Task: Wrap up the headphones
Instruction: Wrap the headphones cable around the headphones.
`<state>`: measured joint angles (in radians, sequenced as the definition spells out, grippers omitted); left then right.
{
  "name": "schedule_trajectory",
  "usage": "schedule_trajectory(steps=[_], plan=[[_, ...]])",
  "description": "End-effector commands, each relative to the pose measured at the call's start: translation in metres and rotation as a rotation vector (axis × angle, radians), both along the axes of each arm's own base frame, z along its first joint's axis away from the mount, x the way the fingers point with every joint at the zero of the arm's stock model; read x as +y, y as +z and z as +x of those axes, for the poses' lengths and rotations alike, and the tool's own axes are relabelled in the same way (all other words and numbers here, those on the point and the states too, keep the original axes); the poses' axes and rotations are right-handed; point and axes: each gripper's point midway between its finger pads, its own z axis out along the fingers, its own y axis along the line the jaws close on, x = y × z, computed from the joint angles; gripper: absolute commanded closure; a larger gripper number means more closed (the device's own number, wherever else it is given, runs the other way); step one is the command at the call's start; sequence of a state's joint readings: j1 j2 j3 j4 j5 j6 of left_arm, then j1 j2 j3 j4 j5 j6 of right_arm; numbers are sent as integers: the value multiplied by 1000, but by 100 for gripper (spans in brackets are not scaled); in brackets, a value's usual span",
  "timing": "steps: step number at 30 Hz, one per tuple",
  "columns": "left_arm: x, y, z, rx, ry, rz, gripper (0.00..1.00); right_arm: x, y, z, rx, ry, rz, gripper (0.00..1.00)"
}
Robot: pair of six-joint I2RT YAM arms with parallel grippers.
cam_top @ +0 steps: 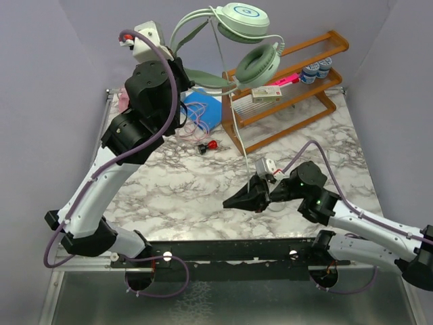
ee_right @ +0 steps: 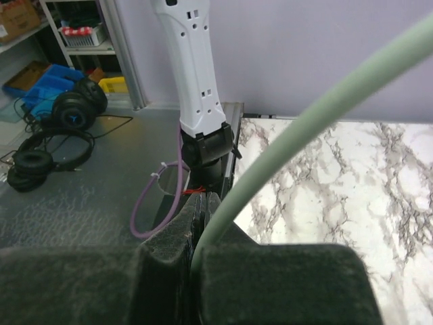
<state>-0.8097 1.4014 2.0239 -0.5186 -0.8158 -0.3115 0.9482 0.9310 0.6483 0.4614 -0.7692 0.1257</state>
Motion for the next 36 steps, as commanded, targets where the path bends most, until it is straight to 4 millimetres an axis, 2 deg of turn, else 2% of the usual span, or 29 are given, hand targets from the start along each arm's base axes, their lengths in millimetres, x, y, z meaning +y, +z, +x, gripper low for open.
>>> schedule_trajectory(steps=[1,7,11,14,16,20,23,26,30,33,36], plan=[[36,18,9,-60,185,-36,100,-10,-1,-4,24,-36,-88,99],[54,-24,42,5,287,72,100,-26,50,-10,-52,-62,-59,99],[47,-51,54,43,275,140,100,-27,77,1,-97,-117,-64,99],[36,-68,61,75,224,228,100,-25,102,19,-114,-208,-67,99],[29,-79,61,91,172,282,100,-23,119,34,-132,-277,-85,99],[23,-105,58,142,121,386,100,-14,145,52,-165,-330,-109,99],[14,-126,52,167,62,444,100,-7,167,63,-185,-358,-104,99],[3,-141,44,174,-29,471,100,-2,184,83,-205,-434,-117,98],[-13,-153,25,167,-184,480,100,1,191,110,-239,-534,-174,97],[-12,-159,10,172,-252,519,100,2,185,125,-249,-587,-227,97],[-7,-165,-3,200,-292,557,100,1,176,130,-257,-605,-276,97]])
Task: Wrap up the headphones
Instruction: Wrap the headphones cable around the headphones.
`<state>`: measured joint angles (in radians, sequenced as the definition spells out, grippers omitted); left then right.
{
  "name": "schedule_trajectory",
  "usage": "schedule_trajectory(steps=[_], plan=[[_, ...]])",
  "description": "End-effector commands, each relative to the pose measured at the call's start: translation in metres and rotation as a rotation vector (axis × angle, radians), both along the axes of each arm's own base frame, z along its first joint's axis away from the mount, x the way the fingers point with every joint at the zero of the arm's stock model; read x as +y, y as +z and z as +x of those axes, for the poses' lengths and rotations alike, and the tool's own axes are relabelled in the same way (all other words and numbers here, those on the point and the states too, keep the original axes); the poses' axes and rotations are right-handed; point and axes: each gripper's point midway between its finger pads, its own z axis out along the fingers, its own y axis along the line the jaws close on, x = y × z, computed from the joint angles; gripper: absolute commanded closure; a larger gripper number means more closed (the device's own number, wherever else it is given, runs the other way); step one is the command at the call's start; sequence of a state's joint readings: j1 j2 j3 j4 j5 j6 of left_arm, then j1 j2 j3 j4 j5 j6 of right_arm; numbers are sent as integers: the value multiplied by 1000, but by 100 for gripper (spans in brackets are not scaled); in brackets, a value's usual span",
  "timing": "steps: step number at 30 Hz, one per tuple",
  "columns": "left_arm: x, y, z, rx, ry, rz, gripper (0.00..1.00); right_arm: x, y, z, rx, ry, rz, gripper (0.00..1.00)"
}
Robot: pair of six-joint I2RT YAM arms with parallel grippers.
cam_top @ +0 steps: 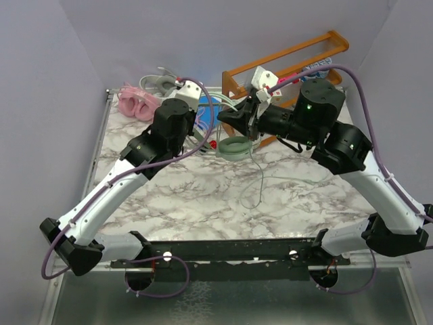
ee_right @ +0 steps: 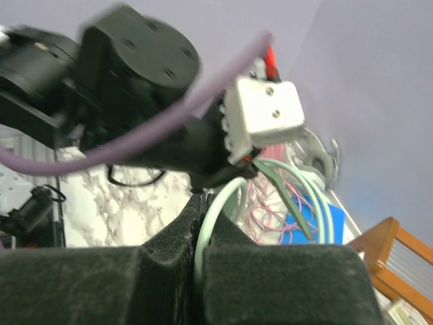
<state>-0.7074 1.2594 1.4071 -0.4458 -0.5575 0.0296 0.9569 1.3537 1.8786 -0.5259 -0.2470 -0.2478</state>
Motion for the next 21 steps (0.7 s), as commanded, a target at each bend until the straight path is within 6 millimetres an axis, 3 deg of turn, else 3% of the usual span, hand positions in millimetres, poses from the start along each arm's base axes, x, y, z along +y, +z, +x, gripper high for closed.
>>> schedule_trajectory(steps=[1,7,11,21], plan=[[-2,23,-27,-26,-126,-40,100,-9,-25,13,5,-84,-131,97],[14,1,-47,56,-143,90,100,-31,-39,31,-17,-207,-251,99],[22,-14,-52,102,-109,151,100,-54,-37,53,-60,-374,-287,99],[12,-22,-64,126,-174,154,100,-82,-21,106,-169,-667,-332,99]])
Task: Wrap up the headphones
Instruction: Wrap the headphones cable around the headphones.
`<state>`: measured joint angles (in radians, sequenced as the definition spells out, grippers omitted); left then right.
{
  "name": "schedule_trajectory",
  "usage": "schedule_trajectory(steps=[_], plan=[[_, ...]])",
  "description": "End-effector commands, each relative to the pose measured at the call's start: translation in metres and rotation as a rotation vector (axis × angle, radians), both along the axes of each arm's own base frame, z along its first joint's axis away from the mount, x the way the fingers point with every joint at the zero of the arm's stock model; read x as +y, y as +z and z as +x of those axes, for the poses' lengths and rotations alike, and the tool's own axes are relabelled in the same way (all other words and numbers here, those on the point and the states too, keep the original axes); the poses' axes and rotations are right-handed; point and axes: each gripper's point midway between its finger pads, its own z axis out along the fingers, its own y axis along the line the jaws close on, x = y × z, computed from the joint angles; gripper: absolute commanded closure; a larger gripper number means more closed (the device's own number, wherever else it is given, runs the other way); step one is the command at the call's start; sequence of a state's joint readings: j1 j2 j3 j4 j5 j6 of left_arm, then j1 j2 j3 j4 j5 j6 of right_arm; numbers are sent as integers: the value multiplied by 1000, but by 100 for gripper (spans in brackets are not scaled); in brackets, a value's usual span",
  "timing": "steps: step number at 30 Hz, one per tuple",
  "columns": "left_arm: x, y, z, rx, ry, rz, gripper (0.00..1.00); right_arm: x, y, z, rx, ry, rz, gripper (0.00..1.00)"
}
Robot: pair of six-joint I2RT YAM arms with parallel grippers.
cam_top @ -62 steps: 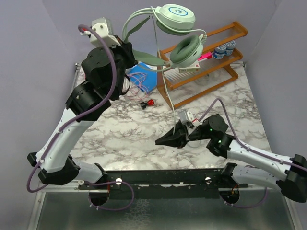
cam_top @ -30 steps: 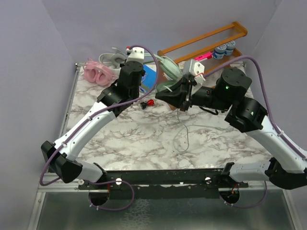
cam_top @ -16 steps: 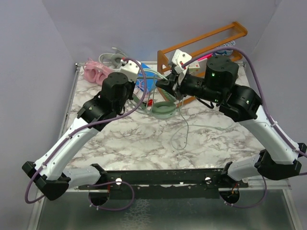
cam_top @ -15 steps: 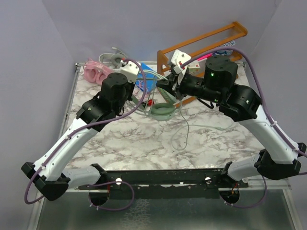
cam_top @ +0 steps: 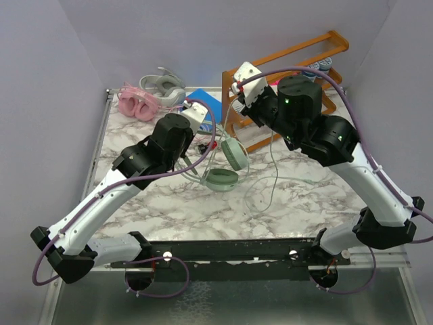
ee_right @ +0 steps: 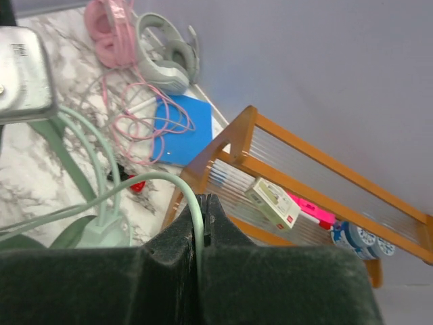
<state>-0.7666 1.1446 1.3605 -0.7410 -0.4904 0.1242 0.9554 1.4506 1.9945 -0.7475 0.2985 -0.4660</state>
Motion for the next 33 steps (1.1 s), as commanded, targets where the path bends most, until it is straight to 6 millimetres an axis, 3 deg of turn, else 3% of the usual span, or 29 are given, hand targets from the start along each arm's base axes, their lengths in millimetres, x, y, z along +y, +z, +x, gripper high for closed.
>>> schedule_trajectory(steps=[1,8,16,21,33], plan=[[-8,19,-10,-31,-45,-91,100,-24,14,28,-83,-148,-18,99],[-16,57,-40,-63,-175,-250,100,-34,-4,53,-51,-150,37,99],[-20,73,-62,-41,-255,-329,100,-59,-22,89,-7,-216,110,99],[-22,102,-77,-84,-315,-418,100,-69,-39,104,43,-231,162,99],[-14,171,-101,-173,-339,-642,100,-63,-109,108,188,-198,250,99]])
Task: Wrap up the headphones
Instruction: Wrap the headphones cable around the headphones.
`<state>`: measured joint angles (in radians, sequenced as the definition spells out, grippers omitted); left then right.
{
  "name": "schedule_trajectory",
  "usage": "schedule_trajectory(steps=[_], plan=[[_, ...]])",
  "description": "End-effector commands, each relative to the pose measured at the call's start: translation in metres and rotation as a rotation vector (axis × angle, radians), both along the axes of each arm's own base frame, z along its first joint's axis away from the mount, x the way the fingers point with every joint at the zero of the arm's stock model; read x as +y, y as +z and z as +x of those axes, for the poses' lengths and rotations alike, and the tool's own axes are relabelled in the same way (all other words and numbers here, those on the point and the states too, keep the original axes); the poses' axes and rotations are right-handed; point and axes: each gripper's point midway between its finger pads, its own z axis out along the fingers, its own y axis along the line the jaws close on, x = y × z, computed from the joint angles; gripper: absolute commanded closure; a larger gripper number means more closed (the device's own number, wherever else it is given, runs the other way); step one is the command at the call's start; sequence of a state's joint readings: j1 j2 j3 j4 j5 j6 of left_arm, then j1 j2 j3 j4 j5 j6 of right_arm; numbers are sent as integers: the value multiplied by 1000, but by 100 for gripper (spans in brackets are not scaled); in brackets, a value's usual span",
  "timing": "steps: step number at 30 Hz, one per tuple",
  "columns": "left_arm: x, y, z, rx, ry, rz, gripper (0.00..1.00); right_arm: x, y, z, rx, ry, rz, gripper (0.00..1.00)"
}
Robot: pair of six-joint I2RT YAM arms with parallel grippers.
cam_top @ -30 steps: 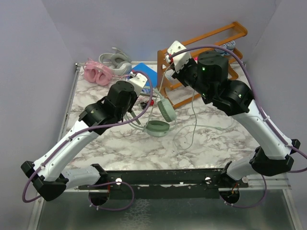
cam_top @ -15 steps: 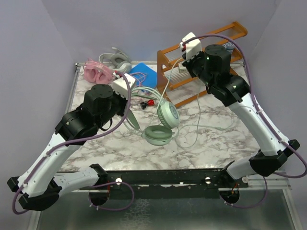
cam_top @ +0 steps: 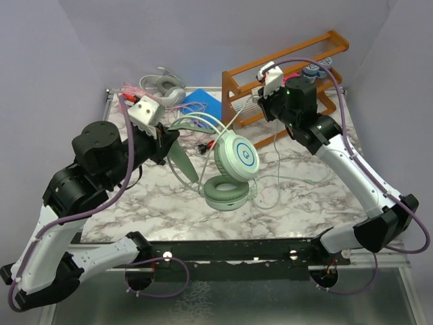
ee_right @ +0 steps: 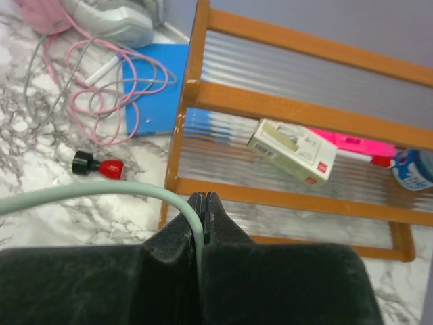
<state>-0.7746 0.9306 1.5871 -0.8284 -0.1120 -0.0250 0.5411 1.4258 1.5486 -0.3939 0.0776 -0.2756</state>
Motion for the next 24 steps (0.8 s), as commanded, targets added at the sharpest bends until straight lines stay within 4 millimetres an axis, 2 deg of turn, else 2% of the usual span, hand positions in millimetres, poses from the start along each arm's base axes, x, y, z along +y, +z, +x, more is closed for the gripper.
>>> schedule_trajectory(steps=[1,4,6,12,19,24], plan=[[2,53,-12,-56,-5,-201,100,8,-4,-6,0,36,114,99],[10,66,-12,-63,39,-255,100,22,-17,-17,25,122,158,99],[14,73,-9,-63,74,-298,100,32,-16,-28,18,188,213,99],[30,92,8,-46,236,-446,100,66,-32,-72,31,460,349,99],[20,100,23,43,296,-578,100,88,-60,-116,68,714,448,97],[24,107,37,48,382,-613,100,99,-79,-140,134,872,491,97]])
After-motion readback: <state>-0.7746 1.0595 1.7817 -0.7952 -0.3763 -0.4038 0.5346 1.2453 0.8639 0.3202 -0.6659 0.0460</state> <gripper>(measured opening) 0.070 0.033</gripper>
